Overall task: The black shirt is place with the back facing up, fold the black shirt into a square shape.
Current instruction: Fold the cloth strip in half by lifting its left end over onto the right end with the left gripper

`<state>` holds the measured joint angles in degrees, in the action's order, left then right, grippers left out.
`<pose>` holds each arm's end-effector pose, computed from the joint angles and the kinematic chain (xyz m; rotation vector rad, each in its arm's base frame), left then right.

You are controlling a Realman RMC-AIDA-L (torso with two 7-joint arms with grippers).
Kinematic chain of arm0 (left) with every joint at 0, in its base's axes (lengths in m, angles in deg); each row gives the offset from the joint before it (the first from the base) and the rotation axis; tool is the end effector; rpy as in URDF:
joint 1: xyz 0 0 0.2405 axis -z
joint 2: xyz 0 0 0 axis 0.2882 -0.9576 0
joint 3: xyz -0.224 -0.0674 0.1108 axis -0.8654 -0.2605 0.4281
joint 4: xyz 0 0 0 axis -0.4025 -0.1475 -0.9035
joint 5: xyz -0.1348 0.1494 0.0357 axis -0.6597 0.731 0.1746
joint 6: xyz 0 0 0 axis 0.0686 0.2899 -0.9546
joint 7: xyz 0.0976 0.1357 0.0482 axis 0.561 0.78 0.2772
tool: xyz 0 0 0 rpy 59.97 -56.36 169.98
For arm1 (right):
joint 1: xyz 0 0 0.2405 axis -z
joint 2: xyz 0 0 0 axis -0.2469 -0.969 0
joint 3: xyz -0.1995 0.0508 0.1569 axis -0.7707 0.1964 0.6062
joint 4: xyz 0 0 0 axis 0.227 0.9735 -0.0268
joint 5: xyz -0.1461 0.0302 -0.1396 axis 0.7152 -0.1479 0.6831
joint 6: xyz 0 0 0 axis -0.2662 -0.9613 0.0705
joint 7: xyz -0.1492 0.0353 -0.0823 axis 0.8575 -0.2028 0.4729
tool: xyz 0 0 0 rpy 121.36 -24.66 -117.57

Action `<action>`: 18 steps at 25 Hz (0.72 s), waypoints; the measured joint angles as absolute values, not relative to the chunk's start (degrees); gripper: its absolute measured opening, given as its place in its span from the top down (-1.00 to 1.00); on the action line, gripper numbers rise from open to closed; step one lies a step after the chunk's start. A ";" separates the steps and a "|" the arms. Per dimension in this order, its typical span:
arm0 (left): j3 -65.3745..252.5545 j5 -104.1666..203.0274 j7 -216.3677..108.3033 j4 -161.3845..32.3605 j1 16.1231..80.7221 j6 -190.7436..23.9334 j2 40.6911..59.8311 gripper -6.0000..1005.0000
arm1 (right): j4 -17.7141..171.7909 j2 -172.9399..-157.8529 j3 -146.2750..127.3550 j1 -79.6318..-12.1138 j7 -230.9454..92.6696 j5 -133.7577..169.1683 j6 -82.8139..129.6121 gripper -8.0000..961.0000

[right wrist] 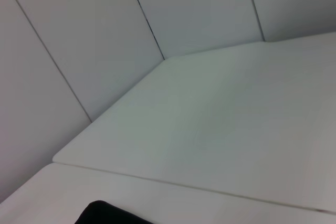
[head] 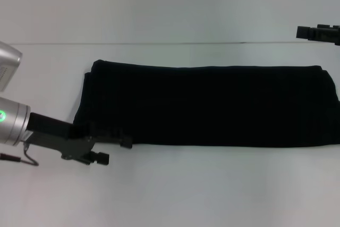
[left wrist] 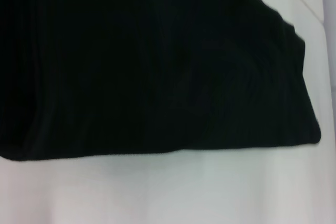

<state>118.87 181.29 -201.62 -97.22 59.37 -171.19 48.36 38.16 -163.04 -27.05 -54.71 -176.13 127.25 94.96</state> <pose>-0.2594 0.3525 -0.0073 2.2507 2.1687 0.2321 0.2517 0.4322 0.0851 -2.2943 1.0573 0.6580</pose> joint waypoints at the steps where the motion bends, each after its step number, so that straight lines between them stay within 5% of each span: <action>1: 118.75 181.00 -202.55 -97.15 59.32 -170.60 48.38 -0.76 | 38.12 -163.07 -27.07 -54.87 -175.94 127.19 94.89 -0.93; 18: 114.16 181.54 -214.70 -94.45 57.32 -159.97 48.47 -0.82 | 37.45 -162.80 -27.05 -54.27 -175.39 122.84 95.09 -0.93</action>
<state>114.16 181.54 -214.70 -94.45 57.32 -159.97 48.47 37.45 -162.80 -27.05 -54.27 -175.39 122.84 95.09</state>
